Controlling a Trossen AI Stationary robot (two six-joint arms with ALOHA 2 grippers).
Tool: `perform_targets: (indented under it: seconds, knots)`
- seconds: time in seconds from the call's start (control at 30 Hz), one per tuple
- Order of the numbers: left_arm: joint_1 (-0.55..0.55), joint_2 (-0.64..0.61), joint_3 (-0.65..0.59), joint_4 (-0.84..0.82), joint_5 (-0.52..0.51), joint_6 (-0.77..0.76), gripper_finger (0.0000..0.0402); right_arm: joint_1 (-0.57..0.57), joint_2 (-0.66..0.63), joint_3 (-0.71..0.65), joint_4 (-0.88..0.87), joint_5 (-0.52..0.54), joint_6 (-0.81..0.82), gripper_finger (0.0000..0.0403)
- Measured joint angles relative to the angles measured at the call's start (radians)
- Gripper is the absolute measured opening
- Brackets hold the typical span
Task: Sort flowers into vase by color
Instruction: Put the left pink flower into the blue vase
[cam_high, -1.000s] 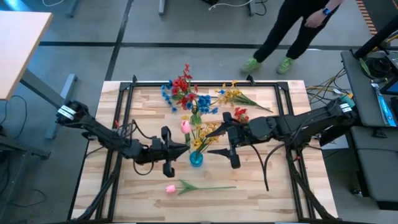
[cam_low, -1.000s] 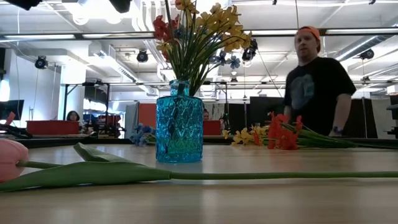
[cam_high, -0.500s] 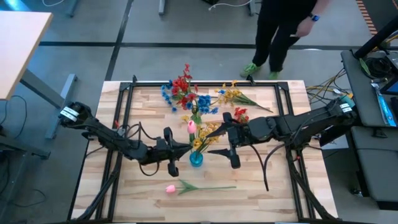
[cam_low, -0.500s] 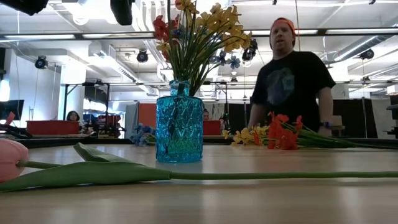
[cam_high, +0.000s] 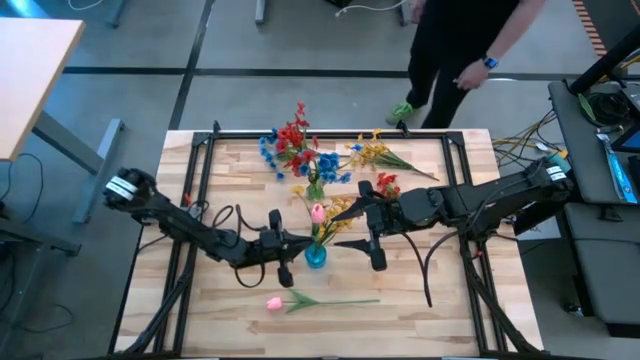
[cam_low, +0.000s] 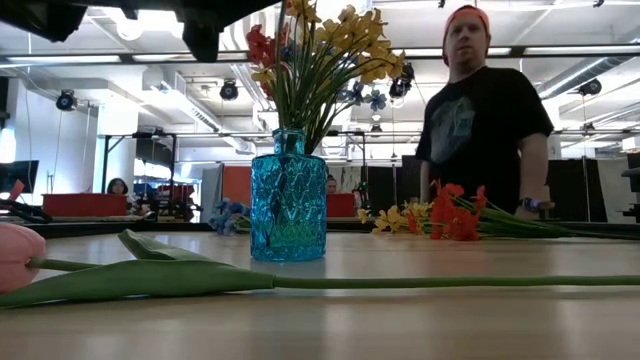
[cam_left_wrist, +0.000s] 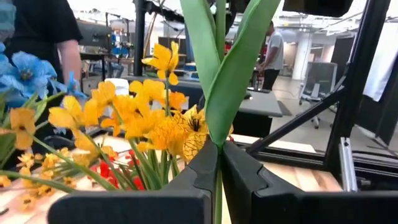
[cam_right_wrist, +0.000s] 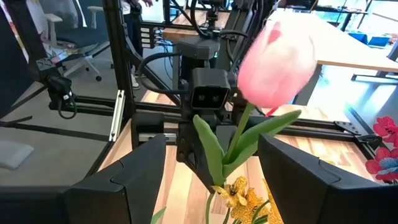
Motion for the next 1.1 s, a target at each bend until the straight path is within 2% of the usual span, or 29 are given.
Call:
perform_targets:
  seconds: [0.27,0.6,0.93,1.1]
  knots:
    - [0.0,0.029,0.001,0.024,-0.003,-0.011,0.0022,0.0,0.0,0.0,0.0,0.0,0.005,0.0247]
    - [0.0,0.021,0.0,-0.058,-0.003,-0.07,0.0107,0.0,0.0,0.0,-0.005,0.0,0.012,0.0247]
    - [-0.006,-0.049,0.002,-0.324,-0.002,-0.144,0.0208,0.0,-0.006,0.0,-0.043,0.0,0.059,0.0247]
    - [-0.026,-0.131,0.002,-0.462,-0.001,-0.152,0.0232,0.0,-0.021,0.033,-0.193,0.008,0.131,0.0247]
